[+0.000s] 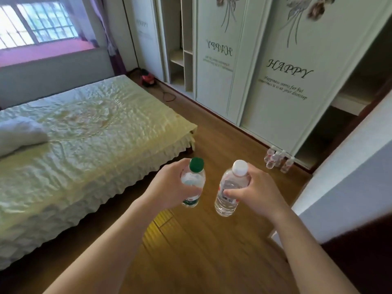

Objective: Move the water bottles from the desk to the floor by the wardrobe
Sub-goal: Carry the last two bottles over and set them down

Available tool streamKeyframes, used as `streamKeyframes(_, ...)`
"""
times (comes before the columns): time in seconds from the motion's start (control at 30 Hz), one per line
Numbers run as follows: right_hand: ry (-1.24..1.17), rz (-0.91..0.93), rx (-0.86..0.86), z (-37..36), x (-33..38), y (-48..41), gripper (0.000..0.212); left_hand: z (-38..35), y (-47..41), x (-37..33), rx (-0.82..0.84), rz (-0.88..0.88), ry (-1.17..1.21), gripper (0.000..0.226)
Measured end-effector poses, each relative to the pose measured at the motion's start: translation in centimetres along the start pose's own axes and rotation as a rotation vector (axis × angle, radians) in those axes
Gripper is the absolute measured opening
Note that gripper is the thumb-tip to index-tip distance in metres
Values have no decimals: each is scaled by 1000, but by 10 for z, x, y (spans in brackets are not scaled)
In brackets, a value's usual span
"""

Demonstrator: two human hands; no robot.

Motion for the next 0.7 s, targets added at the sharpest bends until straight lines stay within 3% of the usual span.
streamKeyframes(0.4, 35, -137, -40, 77, -74, -209, 65, -32, -258, -38, 132, -87, 5, 44)
streamKeyframes(0.7, -18, -340, -185, 103, -139, -368, 71, -50, -473, -49, 286, -185, -23, 49)
Point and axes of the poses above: each hand's wrist, its own y-axis away from the middle knuckle, its own z-axis out of the back of the hand, x = y × z, the point moved 6 cm from there along -y, towards the middle knuckle, and after that the axes turned 6 degrees about y, right-handed, at the moved point
